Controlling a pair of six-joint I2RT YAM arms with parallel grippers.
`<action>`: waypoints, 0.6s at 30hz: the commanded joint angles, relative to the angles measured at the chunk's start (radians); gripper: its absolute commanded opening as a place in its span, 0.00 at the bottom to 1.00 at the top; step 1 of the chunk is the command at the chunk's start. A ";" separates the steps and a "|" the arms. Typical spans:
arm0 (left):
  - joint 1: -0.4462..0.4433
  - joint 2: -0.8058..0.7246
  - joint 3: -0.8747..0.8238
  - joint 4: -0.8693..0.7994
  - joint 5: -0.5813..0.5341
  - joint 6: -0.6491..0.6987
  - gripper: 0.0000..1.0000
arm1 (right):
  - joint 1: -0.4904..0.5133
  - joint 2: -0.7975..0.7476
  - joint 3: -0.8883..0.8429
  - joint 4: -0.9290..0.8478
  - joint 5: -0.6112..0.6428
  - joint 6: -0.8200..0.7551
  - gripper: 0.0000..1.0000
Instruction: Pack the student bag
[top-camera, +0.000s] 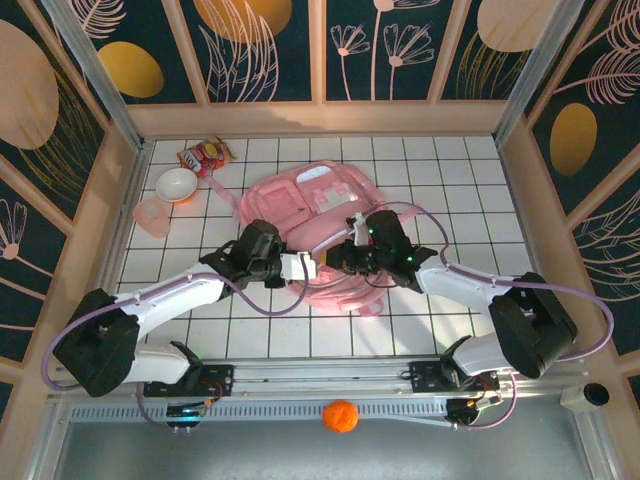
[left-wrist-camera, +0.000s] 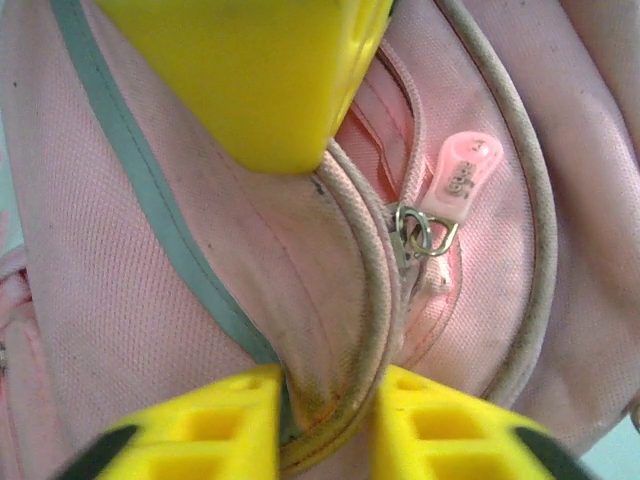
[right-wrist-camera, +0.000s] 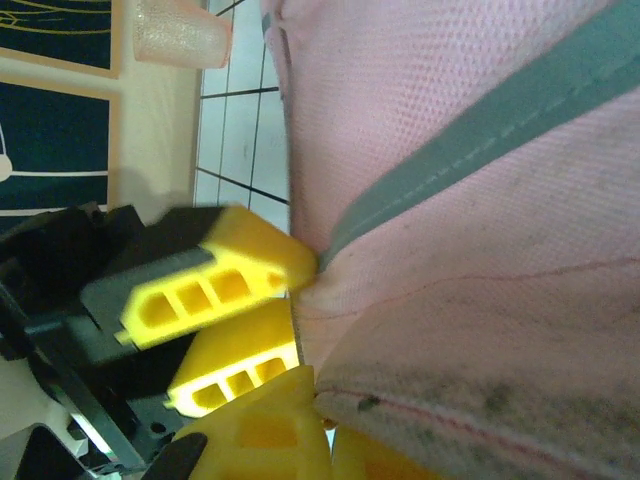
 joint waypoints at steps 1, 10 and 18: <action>-0.002 0.003 0.028 0.009 0.113 -0.059 0.02 | -0.006 -0.059 0.024 -0.018 -0.005 -0.053 0.08; -0.003 0.053 0.061 -0.027 0.315 -0.362 0.00 | 0.216 -0.306 0.061 -0.419 0.669 -0.149 0.30; -0.003 0.089 0.086 -0.060 0.346 -0.420 0.00 | 0.443 -0.337 0.032 -0.458 0.903 -0.148 0.30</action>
